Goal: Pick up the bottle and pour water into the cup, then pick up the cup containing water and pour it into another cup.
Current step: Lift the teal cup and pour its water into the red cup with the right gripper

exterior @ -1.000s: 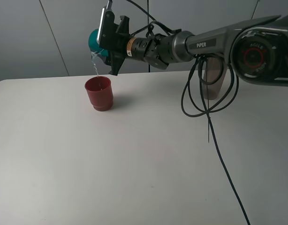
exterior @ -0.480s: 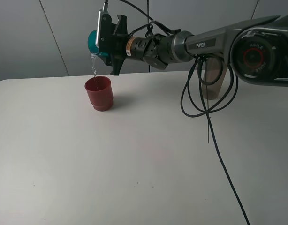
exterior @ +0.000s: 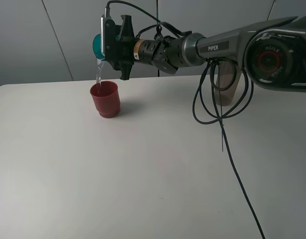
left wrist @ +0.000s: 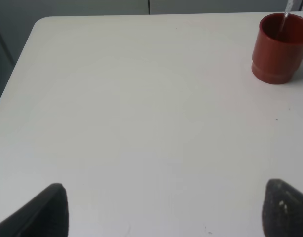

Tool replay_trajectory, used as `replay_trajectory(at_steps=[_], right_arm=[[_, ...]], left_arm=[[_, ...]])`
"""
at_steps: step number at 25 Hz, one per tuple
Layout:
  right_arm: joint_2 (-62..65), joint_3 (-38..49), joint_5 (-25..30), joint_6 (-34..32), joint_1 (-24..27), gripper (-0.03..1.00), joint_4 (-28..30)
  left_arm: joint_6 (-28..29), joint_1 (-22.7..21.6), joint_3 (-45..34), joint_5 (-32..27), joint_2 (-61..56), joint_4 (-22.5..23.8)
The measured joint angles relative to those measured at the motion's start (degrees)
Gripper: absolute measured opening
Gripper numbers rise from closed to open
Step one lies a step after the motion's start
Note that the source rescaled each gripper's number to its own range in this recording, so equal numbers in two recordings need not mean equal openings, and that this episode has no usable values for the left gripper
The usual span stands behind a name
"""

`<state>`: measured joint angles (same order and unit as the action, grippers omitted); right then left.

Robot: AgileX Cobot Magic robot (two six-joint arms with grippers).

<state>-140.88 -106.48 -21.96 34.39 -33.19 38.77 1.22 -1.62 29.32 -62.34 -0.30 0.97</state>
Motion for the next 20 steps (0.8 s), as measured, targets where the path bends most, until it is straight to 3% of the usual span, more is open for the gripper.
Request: replay_trajectory(at_steps=[20], right_arm=[[0.0,0.0,-2.0,14.7,0.0,0.05,-2.0]], left_arm=[[0.0,0.0,0.0,0.0,0.0,0.0]])
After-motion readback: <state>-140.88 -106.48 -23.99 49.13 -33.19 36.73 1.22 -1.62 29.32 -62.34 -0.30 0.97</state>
